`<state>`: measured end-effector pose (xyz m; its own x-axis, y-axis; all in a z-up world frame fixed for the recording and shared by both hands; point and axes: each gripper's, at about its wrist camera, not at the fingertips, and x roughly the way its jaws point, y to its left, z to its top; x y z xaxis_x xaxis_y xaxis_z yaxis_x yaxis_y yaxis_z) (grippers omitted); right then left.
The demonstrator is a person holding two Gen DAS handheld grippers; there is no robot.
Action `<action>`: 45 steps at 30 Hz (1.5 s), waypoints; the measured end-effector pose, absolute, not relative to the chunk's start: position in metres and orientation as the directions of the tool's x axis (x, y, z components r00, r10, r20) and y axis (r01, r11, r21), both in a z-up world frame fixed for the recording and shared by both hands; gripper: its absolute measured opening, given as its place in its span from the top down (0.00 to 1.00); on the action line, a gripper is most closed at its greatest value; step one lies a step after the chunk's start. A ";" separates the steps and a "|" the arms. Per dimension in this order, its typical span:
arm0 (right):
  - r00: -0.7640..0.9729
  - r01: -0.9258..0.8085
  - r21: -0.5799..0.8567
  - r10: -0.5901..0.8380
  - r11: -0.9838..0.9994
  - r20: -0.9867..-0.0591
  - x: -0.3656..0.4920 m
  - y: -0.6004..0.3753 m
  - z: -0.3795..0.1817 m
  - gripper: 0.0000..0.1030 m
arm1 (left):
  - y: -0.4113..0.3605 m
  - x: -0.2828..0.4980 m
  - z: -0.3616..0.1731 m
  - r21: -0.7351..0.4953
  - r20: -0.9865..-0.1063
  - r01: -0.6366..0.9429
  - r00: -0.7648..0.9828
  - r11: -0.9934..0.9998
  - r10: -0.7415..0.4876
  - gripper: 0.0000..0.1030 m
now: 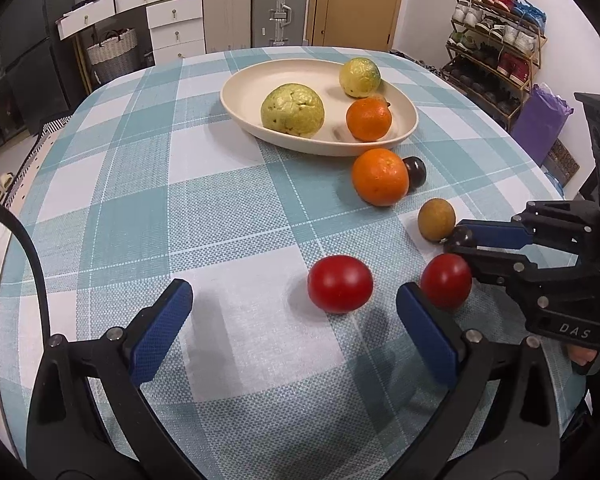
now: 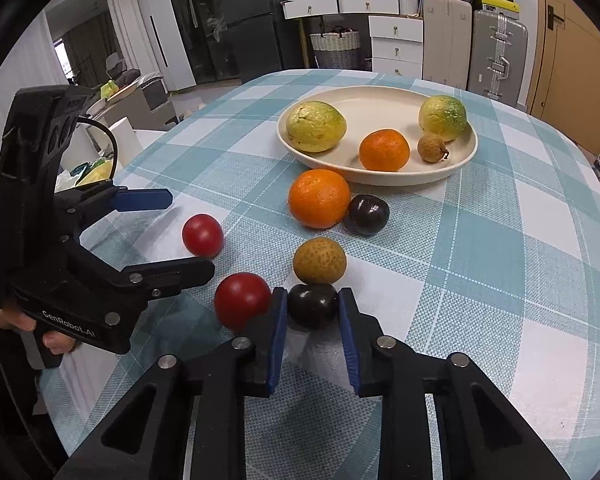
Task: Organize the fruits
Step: 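Lower the right gripper onto the dark plum and close it, then close the left gripper on the red tomato while the right gripper holds the plum, then lift and carry the tomato and plum over the cream plate with both grippers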
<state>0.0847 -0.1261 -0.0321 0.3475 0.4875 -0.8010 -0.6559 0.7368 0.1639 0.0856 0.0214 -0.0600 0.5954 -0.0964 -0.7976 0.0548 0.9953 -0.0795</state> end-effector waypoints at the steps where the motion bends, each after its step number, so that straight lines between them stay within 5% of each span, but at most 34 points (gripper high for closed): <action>1: 0.346 -0.656 0.168 0.491 0.736 -0.800 0.085 -0.127 -0.032 0.75 | 0.021 0.086 -0.060 -0.081 -0.798 0.053 0.594 0.995 -0.097 0.02; 6: 0.352 -0.649 0.189 0.511 0.737 -0.784 0.082 -0.134 -0.028 0.75 | 0.021 0.088 -0.062 -0.089 -0.803 0.051 0.588 0.995 -0.102 0.07; 12: 0.378 -0.628 0.206 0.525 0.750 -0.763 0.081 -0.144 -0.021 0.75 | 0.022 0.088 -0.060 -0.098 -0.795 0.045 0.597 0.994 -0.106 0.25; 19: 0.398 -0.608 0.214 0.527 0.765 -0.751 0.081 -0.152 -0.015 0.75 | 0.014 0.084 -0.055 -0.139 -0.787 0.107 0.592 0.985 -0.175 0.72; 45: 0.485 -0.576 0.232 0.556 0.784 -0.675 0.104 -0.159 0.016 0.75 | 0.021 0.092 -0.013 -0.149 -0.688 0.060 0.710 0.987 -0.147 0.72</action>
<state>0.1037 -0.1593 0.0158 0.4853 0.5558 -0.6750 -0.5759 0.7840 0.2315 0.0922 0.0206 -0.0134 0.7101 -0.1474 -0.6885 0.0603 0.9870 -0.1490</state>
